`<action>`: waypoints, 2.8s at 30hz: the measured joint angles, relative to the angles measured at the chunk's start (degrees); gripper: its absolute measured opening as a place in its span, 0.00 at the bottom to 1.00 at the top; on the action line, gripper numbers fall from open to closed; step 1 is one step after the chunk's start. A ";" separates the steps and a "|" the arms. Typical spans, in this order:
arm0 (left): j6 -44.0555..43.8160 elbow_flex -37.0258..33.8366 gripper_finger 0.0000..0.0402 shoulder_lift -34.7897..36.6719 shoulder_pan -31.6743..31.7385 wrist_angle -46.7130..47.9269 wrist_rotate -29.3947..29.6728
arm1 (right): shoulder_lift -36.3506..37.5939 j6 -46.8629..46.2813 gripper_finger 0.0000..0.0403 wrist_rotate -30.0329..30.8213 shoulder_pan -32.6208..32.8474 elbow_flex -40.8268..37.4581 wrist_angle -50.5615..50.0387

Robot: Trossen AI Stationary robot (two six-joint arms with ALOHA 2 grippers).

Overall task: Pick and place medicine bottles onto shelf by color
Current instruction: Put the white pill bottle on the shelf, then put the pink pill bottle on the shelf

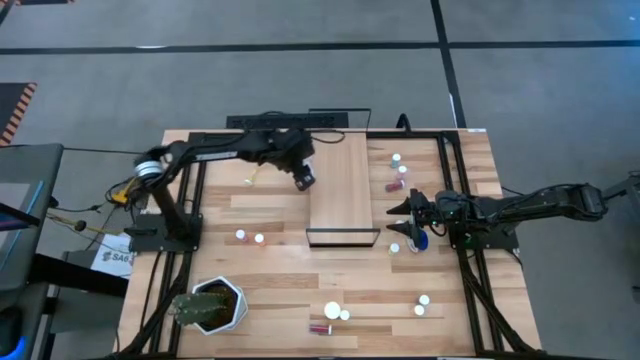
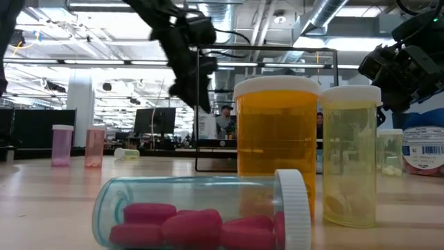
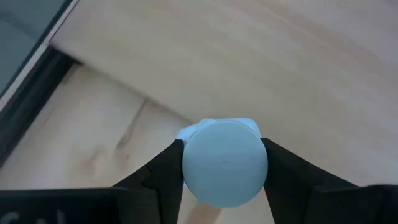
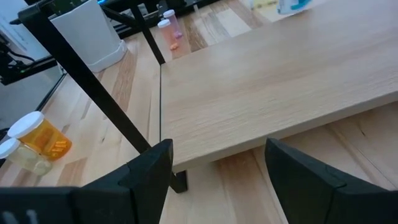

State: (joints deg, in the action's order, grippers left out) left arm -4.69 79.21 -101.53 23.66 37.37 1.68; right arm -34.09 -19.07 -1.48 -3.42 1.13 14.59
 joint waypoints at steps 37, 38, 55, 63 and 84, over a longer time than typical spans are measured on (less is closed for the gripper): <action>2.44 29.75 0.50 -20.66 8.35 9.48 0.40 | 0.00 0.00 0.69 0.00 0.02 0.00 -0.85; 2.23 29.75 0.50 -20.66 8.33 9.44 0.46 | 0.00 0.00 0.69 0.00 0.02 0.00 -0.87; 9.21 29.78 0.56 -15.01 8.44 7.60 -4.23 | 0.00 0.00 0.69 0.00 0.02 0.00 -0.86; 15.57 25.77 0.56 -7.36 8.57 10.71 -9.07 | -0.02 0.00 0.69 0.00 0.02 0.00 -0.87; 5.16 -14.20 0.56 27.98 8.94 -8.23 -10.21 | 0.00 0.00 0.69 0.00 0.02 0.00 -0.89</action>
State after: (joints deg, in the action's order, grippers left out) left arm 0.47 65.02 -73.55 32.60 29.14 -8.53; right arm -34.09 -19.07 -1.48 -3.40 1.13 13.70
